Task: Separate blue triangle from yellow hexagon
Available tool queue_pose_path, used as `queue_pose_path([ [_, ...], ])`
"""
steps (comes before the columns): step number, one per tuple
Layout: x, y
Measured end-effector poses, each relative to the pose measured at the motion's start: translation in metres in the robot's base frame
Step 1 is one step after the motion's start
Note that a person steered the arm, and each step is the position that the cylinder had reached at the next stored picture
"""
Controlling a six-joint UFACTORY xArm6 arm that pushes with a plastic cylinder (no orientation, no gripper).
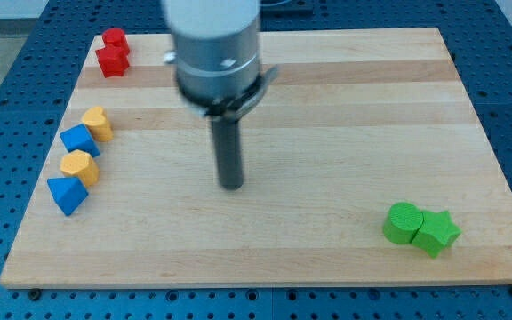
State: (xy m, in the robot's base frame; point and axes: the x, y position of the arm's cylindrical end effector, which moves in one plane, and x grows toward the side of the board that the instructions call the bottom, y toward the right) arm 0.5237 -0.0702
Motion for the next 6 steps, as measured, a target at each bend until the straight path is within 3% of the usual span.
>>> queue_pose_path([
  [1, 0.049, -0.074],
  [2, 0.059, -0.166],
  [3, 0.032, -0.222],
  [4, 0.001, -0.227],
  [6, 0.011, -0.092],
])
